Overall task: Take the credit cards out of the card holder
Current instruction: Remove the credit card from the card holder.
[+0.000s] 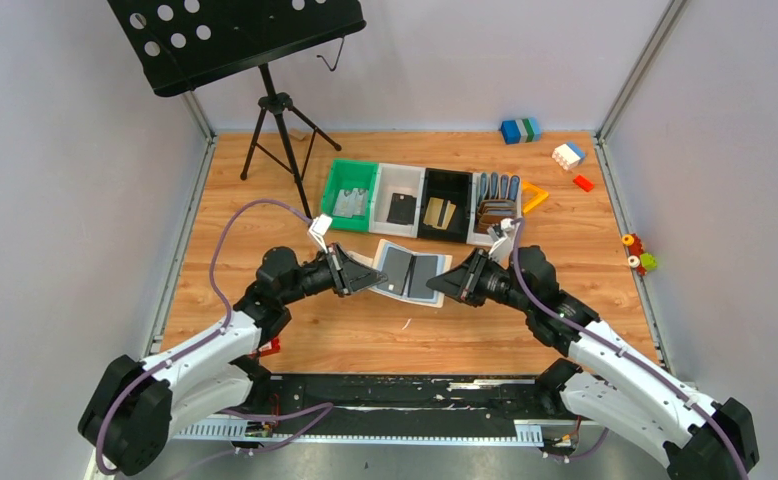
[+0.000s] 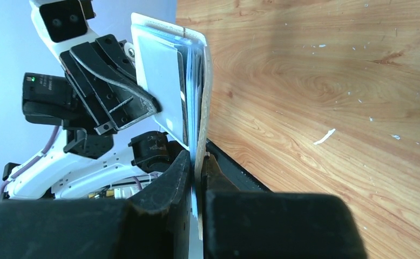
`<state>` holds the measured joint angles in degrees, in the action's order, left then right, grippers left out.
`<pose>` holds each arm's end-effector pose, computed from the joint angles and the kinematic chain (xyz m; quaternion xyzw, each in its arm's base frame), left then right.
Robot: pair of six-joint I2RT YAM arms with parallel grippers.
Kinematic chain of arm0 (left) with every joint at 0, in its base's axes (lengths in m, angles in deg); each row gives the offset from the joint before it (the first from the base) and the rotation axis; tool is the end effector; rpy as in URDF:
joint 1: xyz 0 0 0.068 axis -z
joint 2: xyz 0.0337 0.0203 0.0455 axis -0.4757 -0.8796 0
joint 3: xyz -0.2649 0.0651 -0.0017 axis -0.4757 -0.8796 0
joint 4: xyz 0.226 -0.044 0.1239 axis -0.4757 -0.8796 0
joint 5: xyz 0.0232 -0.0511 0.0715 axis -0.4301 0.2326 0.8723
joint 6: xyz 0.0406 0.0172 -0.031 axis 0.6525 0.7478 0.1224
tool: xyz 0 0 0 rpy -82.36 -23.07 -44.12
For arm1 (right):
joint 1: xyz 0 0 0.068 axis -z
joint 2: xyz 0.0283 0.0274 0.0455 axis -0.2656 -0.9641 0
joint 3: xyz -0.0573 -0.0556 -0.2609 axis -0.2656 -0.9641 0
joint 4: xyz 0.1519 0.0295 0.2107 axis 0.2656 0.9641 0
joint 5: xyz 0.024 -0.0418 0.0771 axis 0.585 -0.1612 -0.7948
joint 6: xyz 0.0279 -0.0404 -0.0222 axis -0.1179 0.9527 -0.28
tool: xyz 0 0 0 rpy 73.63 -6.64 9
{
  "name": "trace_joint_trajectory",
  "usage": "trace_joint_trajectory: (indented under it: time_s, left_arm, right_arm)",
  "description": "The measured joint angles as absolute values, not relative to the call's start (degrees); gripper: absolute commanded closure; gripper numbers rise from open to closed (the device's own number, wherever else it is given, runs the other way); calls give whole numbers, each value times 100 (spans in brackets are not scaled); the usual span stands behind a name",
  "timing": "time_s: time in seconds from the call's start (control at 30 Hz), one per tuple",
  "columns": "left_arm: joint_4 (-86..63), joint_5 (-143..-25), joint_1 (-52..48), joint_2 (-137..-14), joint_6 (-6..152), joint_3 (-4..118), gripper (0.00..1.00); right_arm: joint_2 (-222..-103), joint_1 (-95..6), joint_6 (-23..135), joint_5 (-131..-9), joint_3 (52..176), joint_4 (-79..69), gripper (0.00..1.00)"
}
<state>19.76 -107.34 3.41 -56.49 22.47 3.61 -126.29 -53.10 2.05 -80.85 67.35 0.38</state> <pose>0.1671 -0.1256 0.2252 -0.0040 0.7270 -0.6172 0.3009 0.1400 0.1224 0.2502 0.0762 0.8196 0.5045 0.2608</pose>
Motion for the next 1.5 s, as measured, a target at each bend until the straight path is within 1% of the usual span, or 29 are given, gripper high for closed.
trace_joint_trajectory:
  time_s: [0.03, 0.07, 0.1, 0.13, 0.17, 0.23, 0.33, 0.4, 0.53, 0.63, 0.77, 0.97, 1.13, 1.5]
  left_arm:
    - [1760, -10728, 345, -5599, 2382, 446, 100]
    - [1537, -10712, 350, -5562, 2518, 520, 100]
    - [1362, -10686, 350, -5549, 2627, 568, 100]
    - [1226, -10631, 345, -5549, 2734, 584, 100]
    - [1139, -10592, 337, -5544, 2780, 575, 100]
    - [1008, -10463, 332, -5544, 2861, 503, 100]
    - [717, -10238, 326, -5540, 3008, 404, 100]
    - [586, -10113, 326, -5540, 3099, 365, 100]
    - [516, -9928, 321, -5588, 3206, 306, 100]
    - [785, -9904, 321, -5761, 3204, 157, 100]
    - [1106, -9925, 311, -6001, 3086, -103, 100]
    - [1635, -9980, 311, -5960, 2763, -437, 100]
    - [2072, -10098, 311, -5754, 2339, -623, 100]
    - [3082, -10336, 311, -5483, 1395, -717, 100]
  right_arm:
    - [-12629, -5310, 236, -8070, 6739, 40, 83]
    - [-12629, -5310, 275, -8046, 6750, 47, 68]
    - [-12629, -5312, 308, -8024, 6750, 58, 58]
    - [-12629, -5320, 356, -8006, 6750, 141, 52]
    - [-12629, -5318, 435, -7956, 6750, 230, 50]
    - [-12624, -5316, 581, -7814, 6750, 412, 47]
    - [-12594, -5314, 885, -7488, 6801, 917, 47]
    - [-12578, -5314, 1064, -7318, 6882, 1229, 52]
    - [-12565, -5331, 1265, -7353, 6892, 1203, 61]
    - [-12869, -5406, 1248, -7591, 6777, 580, 64]
    - [-13687, -5504, 1079, -7921, 6471, -554, 66]
    - [-14594, -5515, 734, -8260, 6171, -1922, 64]
    - [-14766, -5515, 456, -8422, 5909, -2871, 64]
    - [-14771, -5567, 172, -8848, 5905, -3671, 64]
